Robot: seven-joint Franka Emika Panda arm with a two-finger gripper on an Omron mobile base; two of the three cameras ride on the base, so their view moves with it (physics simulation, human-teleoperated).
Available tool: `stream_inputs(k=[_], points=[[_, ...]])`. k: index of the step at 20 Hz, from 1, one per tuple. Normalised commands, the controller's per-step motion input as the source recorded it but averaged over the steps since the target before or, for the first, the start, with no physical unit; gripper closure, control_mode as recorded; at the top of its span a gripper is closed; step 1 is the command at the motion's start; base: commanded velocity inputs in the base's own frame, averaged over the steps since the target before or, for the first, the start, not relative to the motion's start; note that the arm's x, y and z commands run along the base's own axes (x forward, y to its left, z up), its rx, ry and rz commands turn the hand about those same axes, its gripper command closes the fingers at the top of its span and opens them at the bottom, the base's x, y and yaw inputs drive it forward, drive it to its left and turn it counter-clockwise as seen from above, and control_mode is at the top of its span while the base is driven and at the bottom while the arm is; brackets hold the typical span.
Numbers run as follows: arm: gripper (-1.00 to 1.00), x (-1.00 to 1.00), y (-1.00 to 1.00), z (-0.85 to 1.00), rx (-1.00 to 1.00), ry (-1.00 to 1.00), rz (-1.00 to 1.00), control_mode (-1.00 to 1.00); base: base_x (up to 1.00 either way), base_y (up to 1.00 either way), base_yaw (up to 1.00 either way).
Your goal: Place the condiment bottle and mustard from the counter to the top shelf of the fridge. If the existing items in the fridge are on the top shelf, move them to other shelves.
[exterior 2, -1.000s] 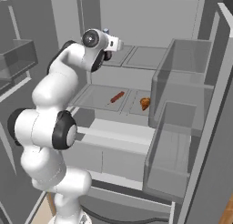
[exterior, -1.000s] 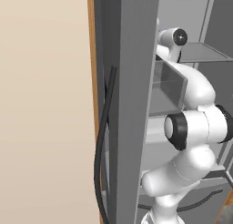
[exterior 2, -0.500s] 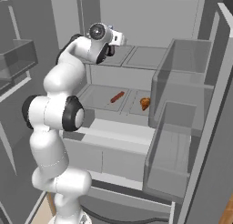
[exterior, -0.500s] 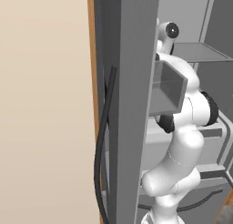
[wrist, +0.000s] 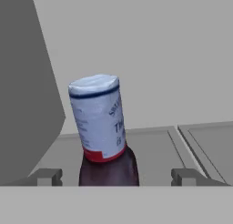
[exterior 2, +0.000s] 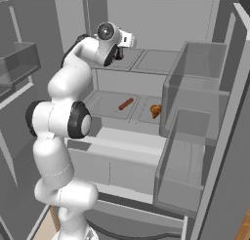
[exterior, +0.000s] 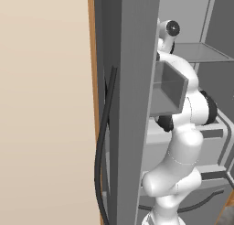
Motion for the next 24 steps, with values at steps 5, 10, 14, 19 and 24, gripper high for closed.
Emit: stream_inputs(k=[5, 10, 14, 19, 24], points=[[-1.0, -0.6, 0.0, 0.03, 0.0, -0.01, 0.0, -1.0, 0.0, 0.0, 0.0], [-1.0, -0.99, 0.0, 0.19, 0.0, -0.07, 0.0, -1.0, 0.0, 0.0, 0.0], [-1.0, -1.0, 0.0, 0.29, 0.0, -0.05, 0.0, -1.0, 0.0, 0.0, 0.0], [-1.0, -1.0, 0.0, 0.22, 0.0, -0.02, 0.0, -1.0, 0.0, 0.0, 0.0], [-1.0, -1.0, -0.01, 0.06, 0.0, 0.0, 0.0, -1.0, 0.0, 0.0, 0.0]])
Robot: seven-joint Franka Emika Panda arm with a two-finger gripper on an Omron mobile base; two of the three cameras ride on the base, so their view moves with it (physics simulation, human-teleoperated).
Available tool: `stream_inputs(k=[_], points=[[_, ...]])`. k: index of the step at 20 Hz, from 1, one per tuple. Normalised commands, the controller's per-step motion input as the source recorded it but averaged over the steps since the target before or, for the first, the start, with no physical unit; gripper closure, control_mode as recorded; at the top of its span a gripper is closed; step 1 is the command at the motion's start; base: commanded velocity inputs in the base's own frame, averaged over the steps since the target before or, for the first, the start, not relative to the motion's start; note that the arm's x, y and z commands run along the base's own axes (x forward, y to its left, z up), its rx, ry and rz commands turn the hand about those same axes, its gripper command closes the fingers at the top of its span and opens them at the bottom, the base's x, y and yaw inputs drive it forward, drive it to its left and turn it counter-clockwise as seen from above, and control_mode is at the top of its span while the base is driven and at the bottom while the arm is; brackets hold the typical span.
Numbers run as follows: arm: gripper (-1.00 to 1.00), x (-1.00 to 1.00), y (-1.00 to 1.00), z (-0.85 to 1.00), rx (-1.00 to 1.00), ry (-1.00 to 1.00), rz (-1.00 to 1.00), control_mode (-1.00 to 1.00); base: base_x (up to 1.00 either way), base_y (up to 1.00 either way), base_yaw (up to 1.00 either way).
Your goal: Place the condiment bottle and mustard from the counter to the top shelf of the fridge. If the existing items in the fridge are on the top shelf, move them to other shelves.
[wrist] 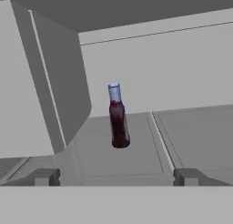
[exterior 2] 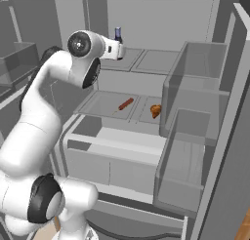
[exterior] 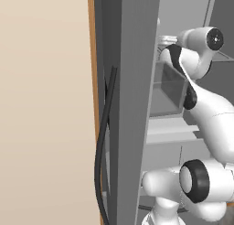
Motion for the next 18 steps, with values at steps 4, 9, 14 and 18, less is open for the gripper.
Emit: stream_inputs(k=[4, 9, 14, 18], points=[[-1.0, -1.0, -0.02, 0.0, 0.0, 0.0, 0.0, -1.0, 0.0, 0.0, 0.0], [-1.0, -1.0, -0.13, -0.25, 0.0, 0.0, 0.0, -1.0, 0.0, 0.0, 0.0], [-1.0, -1.0, -0.09, -0.3, 0.0, 0.0, 0.0, -1.0, 0.0, 0.0, 0.0], [-1.0, -1.0, 0.0, -0.2, -0.02, 0.09, 0.0, -1.0, 0.0, 0.0, 0.0]])
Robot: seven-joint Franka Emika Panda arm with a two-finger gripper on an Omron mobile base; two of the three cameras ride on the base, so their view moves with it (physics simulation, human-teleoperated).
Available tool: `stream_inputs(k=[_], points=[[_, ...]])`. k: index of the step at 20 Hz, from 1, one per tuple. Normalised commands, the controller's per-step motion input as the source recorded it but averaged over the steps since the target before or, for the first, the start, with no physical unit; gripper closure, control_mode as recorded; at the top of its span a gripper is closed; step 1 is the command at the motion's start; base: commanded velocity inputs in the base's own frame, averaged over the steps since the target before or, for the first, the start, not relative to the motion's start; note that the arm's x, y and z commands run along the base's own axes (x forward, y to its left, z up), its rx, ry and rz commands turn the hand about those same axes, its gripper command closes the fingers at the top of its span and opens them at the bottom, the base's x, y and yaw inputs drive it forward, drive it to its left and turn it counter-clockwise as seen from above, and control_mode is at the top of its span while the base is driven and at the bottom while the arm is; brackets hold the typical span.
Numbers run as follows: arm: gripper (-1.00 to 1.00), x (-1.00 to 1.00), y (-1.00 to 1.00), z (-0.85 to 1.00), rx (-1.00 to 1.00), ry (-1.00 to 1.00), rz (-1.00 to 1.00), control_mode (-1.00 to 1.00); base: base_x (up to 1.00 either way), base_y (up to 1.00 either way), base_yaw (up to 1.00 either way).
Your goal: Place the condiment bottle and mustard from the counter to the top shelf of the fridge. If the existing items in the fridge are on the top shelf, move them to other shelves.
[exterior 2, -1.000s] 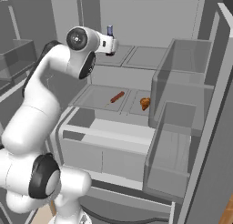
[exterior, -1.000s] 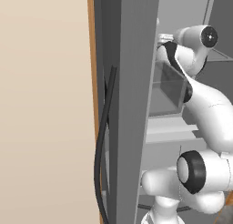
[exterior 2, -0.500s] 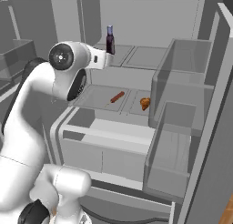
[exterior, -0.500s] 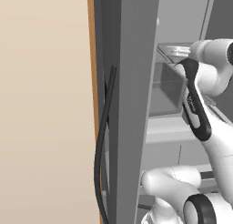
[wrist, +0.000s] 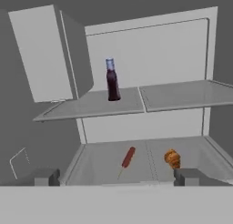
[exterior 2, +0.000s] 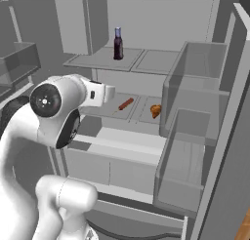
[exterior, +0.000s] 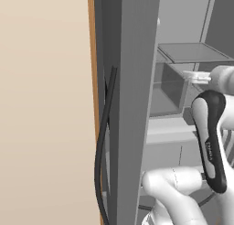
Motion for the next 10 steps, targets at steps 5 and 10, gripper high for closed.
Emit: stream_inputs(k=[5, 10], points=[[-1.0, -1.0, 0.0, -0.02, -0.08, 0.24, 0.0, -1.0, 0.0, 0.0, 0.0], [-1.0, -0.58, 0.0, -0.13, -0.11, 0.15, 0.05, -1.0, 0.0, 0.0, 0.0]])
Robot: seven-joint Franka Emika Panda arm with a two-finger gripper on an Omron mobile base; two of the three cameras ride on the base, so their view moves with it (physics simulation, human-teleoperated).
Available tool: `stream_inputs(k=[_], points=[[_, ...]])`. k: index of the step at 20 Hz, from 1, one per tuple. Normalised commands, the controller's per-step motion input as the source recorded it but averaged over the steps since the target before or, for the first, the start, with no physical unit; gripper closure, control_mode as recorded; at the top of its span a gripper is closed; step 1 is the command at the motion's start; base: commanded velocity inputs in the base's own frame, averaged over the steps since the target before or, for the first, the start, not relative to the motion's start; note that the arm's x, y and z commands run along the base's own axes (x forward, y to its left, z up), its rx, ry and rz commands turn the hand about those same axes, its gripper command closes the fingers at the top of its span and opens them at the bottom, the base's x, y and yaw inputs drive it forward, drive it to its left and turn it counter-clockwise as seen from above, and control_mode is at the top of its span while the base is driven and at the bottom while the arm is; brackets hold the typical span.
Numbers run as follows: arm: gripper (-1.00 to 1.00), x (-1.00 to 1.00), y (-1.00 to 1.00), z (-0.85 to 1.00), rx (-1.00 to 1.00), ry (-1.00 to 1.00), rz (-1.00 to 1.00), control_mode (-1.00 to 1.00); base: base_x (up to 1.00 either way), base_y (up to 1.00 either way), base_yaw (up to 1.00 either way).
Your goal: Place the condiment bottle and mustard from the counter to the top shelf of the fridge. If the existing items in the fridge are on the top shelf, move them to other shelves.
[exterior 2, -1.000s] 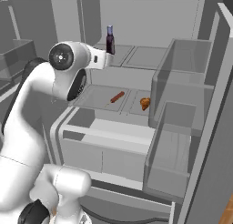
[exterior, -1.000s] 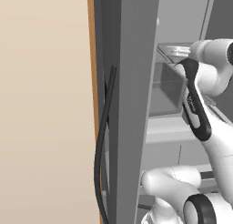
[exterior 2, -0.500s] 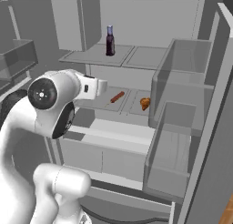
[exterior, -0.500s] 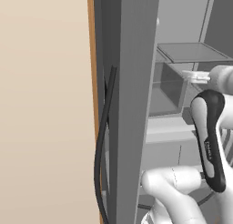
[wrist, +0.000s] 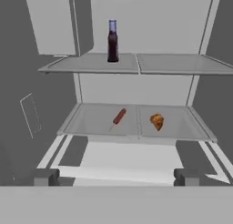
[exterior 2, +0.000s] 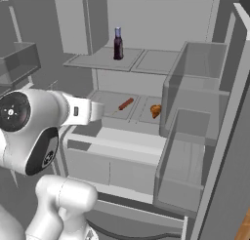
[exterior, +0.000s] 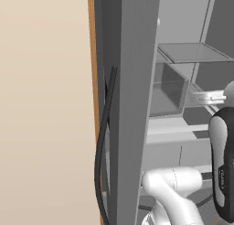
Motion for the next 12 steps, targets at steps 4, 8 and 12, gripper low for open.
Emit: stream_inputs(k=[4, 8, 12], points=[[-1.0, -0.24, 0.0, -0.04, -0.02, 0.03, 0.01, 1.0, -0.75, -0.12, 0.01], [-1.0, 0.0, 0.0, 0.0, 0.0, 0.0, 0.0, 1.0, -1.0, -0.33, 0.0], [-1.0, 0.0, 0.0, 0.0, 0.0, 0.0, 0.0, 1.0, -1.0, -0.48, 0.0]])
